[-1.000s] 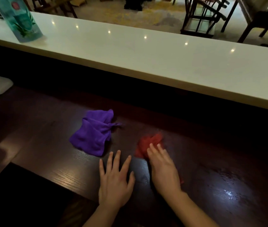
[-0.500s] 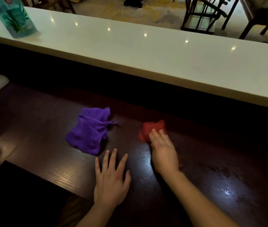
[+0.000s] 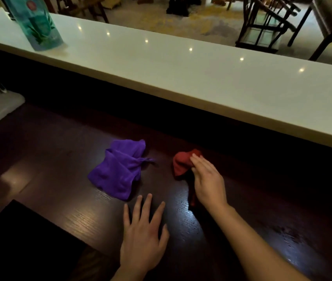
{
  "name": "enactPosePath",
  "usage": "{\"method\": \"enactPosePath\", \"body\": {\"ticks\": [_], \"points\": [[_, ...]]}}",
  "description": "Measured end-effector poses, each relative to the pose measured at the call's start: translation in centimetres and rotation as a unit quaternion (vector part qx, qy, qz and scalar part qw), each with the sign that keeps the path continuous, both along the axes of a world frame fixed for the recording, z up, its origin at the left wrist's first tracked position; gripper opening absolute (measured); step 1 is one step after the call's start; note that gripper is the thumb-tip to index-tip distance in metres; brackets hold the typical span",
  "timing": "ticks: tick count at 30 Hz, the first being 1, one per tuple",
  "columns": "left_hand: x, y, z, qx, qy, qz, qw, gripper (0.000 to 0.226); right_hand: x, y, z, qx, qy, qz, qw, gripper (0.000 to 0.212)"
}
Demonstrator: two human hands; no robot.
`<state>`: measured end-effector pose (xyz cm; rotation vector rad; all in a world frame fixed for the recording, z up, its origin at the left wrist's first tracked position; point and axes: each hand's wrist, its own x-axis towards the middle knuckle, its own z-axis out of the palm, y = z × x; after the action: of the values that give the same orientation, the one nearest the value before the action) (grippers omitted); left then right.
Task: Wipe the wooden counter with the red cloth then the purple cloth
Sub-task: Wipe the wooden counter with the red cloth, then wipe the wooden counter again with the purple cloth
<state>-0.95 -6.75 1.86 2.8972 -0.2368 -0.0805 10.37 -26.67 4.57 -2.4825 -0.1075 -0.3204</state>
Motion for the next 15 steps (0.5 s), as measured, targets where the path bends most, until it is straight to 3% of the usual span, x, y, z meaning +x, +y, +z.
{"method": "enactPosePath", "body": {"ticks": [7, 11, 15], "points": [[0.1, 0.0, 0.3, -0.005, 0.014, -0.003, 1.0, 0.06, 5.9, 4.6, 1.0, -0.009, -0.021, 0.04, 0.999, 0.034], [0.1, -0.1, 0.6, 0.001, 0.019, -0.006, 1.0, 0.062, 6.8, 6.4, -0.5, -0.061, 0.056, 0.094, 0.992, 0.04], [0.2, -0.2, 0.7, 0.004, 0.02, -0.009, 1.0, 0.064, 6.8, 6.6, -1.2, -0.121, 0.11, 0.123, 0.979, 0.06]]}}
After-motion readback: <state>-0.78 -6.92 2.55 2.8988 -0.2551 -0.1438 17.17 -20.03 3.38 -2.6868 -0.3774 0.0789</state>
